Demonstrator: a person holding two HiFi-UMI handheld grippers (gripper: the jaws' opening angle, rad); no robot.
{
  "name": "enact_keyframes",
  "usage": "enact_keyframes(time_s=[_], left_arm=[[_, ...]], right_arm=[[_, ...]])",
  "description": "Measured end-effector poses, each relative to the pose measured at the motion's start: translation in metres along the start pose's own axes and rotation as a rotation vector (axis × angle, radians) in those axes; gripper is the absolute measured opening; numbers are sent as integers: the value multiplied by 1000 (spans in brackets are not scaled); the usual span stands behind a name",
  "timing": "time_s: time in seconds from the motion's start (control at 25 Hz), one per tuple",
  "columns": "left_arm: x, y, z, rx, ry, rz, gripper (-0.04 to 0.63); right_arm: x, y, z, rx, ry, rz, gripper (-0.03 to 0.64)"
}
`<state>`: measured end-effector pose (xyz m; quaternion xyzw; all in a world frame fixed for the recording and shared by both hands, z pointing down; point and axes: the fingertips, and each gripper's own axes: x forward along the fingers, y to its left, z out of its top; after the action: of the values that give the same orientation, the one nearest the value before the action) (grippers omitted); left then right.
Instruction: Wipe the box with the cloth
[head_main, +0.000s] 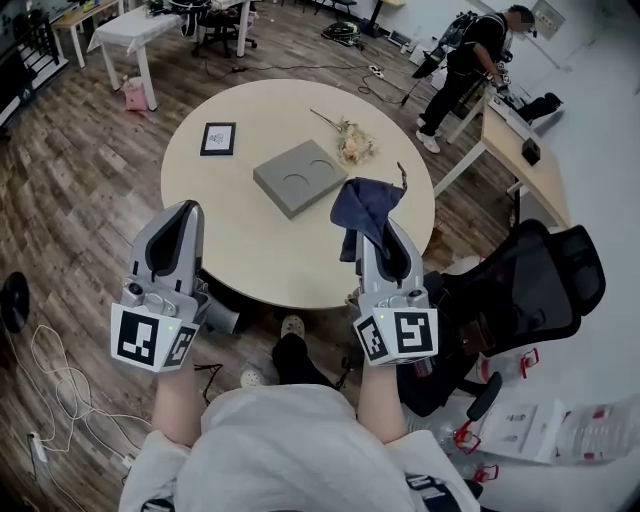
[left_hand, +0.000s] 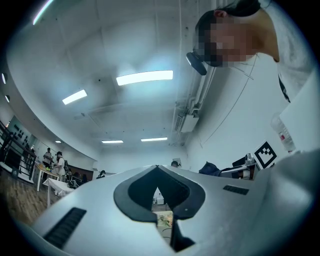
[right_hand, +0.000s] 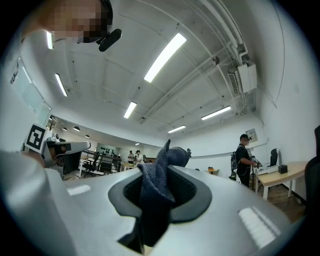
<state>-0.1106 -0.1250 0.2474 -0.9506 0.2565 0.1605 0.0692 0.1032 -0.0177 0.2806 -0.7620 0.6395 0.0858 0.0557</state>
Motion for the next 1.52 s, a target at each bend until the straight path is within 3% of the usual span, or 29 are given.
enact_keyframes(time_s=[0.52, 0.96, 1.24, 1.52], left_arm=[[89, 40, -25, 39, -6, 102, 3], [135, 53, -50, 66, 27, 207, 3], [145, 61, -76, 63, 90, 274, 3], [148, 57, -95, 57, 142, 325, 3]], right_arm=[[131, -46, -14, -10, 20, 153, 78], [235, -59, -33, -34, 134, 400, 78], [279, -42, -114, -37, 321, 522, 81], [289, -20, -202, 28, 505, 620, 86]])
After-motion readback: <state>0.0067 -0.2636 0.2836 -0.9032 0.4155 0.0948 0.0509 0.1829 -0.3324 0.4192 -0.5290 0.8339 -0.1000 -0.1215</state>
